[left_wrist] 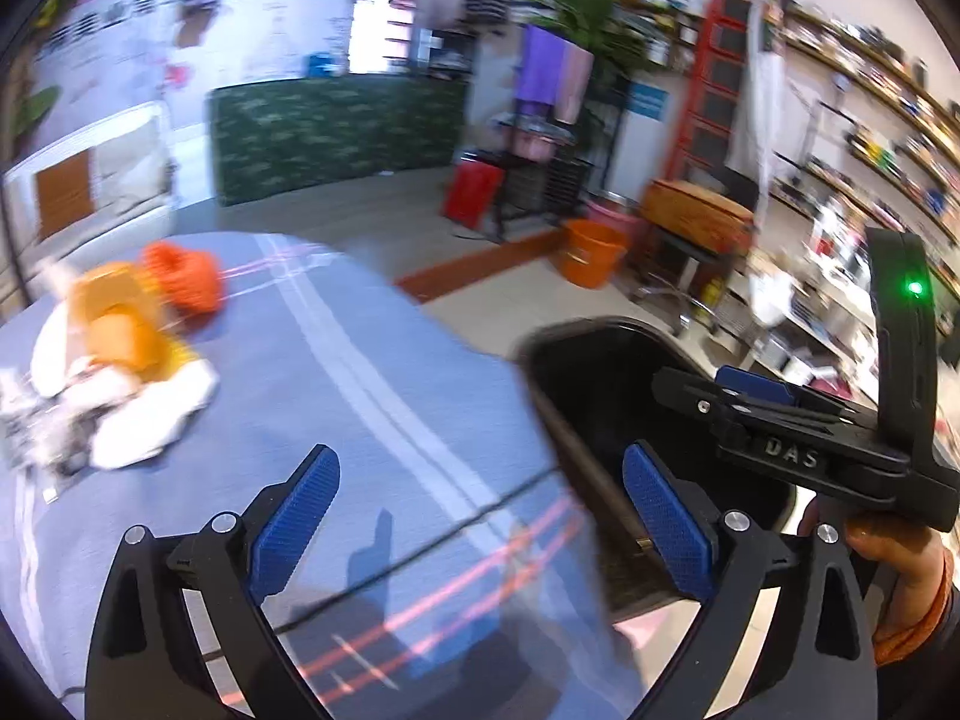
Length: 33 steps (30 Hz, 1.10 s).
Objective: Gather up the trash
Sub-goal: 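Move both tools back over the table, then grasp the clear plastic wrap with the left tool while the right tool grasps white tissues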
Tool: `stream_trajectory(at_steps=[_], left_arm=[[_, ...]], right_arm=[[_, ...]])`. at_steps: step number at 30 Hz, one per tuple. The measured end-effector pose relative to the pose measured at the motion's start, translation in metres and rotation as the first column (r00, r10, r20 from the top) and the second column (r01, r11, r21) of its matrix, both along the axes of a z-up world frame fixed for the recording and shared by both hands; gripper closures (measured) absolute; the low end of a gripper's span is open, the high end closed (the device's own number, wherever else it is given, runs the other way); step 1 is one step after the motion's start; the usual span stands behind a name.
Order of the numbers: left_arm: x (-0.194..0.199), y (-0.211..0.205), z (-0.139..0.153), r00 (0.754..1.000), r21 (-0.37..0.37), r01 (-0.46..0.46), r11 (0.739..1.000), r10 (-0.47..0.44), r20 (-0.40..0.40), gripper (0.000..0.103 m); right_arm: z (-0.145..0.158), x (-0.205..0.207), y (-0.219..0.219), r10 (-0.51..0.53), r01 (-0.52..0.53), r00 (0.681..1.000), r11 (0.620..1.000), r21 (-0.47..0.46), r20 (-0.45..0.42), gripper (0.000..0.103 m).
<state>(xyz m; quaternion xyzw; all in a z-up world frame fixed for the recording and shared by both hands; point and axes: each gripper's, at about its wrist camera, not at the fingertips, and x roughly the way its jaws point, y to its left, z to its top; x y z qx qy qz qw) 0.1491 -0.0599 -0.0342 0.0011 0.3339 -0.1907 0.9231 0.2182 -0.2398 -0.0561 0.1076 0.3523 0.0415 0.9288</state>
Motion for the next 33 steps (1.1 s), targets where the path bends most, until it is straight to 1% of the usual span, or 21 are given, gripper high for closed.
stream_trajectory(at_steps=[3,6,8,11,15,17,20,21,23,26,27,29,31,33], left_arm=[[-0.002,0.032,0.002,0.997,-0.002,-0.084,0.996,0.084,0.001,0.009],[-0.005,0.068,0.003,0.986,-0.015,-0.166,0.986,0.166,-0.014,0.009],[-0.007,0.091,0.004,0.977,-0.013,-0.212,0.977,0.212,-0.018,0.009],[-0.008,0.125,0.003,0.954,0.004,-0.298,0.954,0.298,-0.021,0.009],[-0.011,0.162,-0.003,0.924,-0.019,-0.380,0.925,0.379,-0.052,0.009],[-0.012,0.178,-0.006,0.911,-0.024,-0.410,0.912,0.408,-0.061,0.009],[-0.015,0.194,-0.007,0.894,-0.021,-0.446,0.895,0.443,-0.067,0.009],[-0.014,0.197,-0.008,0.890,-0.021,-0.453,0.891,0.451,-0.068,0.009],[-0.016,0.208,-0.008,0.879,-0.022,-0.474,0.880,0.471,-0.075,0.009],[-0.017,0.218,-0.010,0.869,-0.022,-0.491,0.871,0.488,-0.081,0.009],[-0.015,0.221,-0.011,0.868,-0.022,-0.493,0.870,0.489,-0.086,0.009],[-0.013,0.226,-0.011,0.866,-0.023,-0.496,0.868,0.492,-0.091,0.009],[-0.010,0.229,-0.012,0.864,-0.026,-0.498,0.867,0.494,-0.097,0.009],[-0.007,0.233,-0.012,0.863,-0.033,-0.500,0.865,0.495,-0.101,0.009]], right_arm=[[0.004,0.009,0.025,0.078,-0.078,0.997,0.997,0.011,0.003,0.027],[0.008,0.016,0.059,0.169,-0.169,0.986,0.986,0.000,0.001,0.027],[0.009,0.022,0.082,0.235,-0.235,0.972,0.972,-0.010,0.001,0.027],[0.010,0.028,0.114,0.320,-0.320,0.947,0.947,-0.031,-0.006,0.027],[0.013,0.032,0.150,0.424,-0.424,0.906,0.904,-0.058,-0.016,0.027],[0.011,0.036,0.172,0.475,-0.477,0.879,0.876,-0.078,-0.036,0.027],[0.007,0.045,0.198,0.525,-0.529,0.849,0.843,-0.095,-0.066,0.027],[0.005,0.050,0.210,0.550,-0.556,0.831,0.826,-0.095,-0.085,0.027],[0.003,0.058,0.227,0.576,-0.585,0.810,0.804,-0.104,-0.111,0.027],[-0.003,0.071,0.262,0.624,-0.643,0.765,0.752,-0.143,-0.156,0.027],[-0.005,0.073,0.268,0.629,-0.650,0.759,0.744,-0.156,-0.167,0.027],[-0.009,0.081,0.288,0.647,-0.676,0.737,0.713,-0.187,-0.195,0.027],[-0.013,0.088,0.302,0.660,-0.694,0.720,0.691,-0.203,-0.216,0.029],[-0.018,0.094,0.312,0.662,-0.703,0.710,0.678,-0.213,-0.238,0.038]])
